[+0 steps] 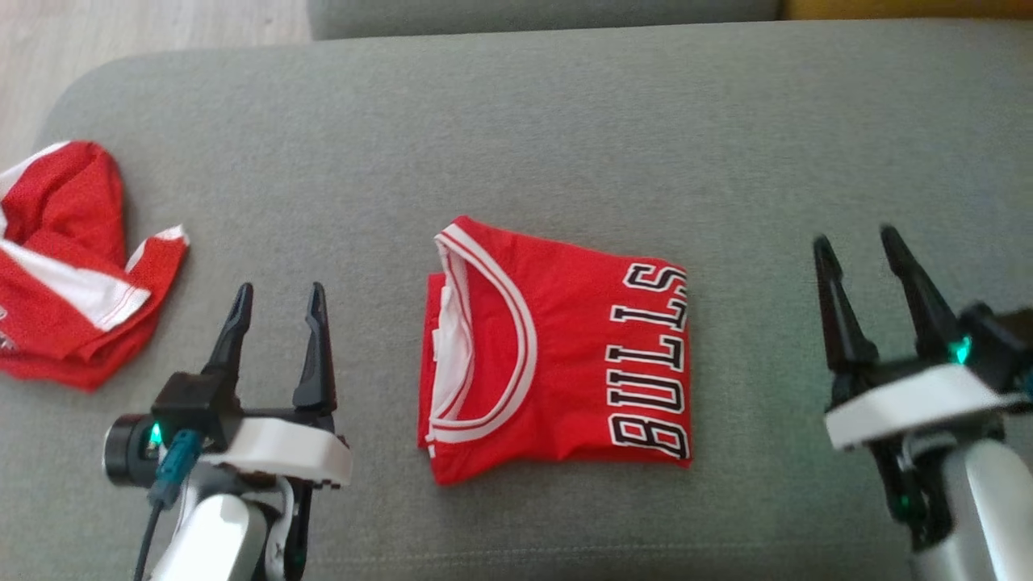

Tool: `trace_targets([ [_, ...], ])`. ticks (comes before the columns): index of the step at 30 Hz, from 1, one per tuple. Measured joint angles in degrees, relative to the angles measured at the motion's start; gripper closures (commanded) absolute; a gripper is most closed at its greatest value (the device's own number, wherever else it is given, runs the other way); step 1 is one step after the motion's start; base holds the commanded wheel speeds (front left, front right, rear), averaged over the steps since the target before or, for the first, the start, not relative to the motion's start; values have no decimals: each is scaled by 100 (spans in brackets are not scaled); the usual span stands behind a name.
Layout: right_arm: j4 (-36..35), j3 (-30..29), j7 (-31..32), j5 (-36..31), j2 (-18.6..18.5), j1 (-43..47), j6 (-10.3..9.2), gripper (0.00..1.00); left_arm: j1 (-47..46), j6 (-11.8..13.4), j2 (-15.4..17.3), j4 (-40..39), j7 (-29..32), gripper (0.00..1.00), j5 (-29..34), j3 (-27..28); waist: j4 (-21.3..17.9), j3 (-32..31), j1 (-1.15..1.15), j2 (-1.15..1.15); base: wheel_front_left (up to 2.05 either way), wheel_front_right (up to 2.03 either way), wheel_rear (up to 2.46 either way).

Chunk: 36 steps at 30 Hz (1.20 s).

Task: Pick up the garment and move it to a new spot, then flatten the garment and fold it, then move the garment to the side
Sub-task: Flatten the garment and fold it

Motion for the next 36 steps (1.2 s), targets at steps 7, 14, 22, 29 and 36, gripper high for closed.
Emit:
trace_targets([
  [7,-564,-233,339,-160,338,645,0,0,318,122,149,-131,40,0,-1,97,-208,-199,0,0,0,0,0],
  [14,-787,-342,588,-185,481,1071,0,0,726,227,225,-287,153,0,-1,115,-284,-551,0,0,0,0,0],
  [22,-938,-426,764,-241,546,1498,0,0,1178,339,356,-436,212,0,-1,92,-262,-891,0,0,0,0,0],
  [29,-1004,-486,881,-246,646,1531,0,0,1253,355,391,-492,280,0,-1,24,-262,-960,0,0,0,0,0],
  [36,-1021,-503,927,-283,656,1623,0,0,1254,396,414,-498,312,0,0,16,-274,-957,0,0,0,0,0],
])
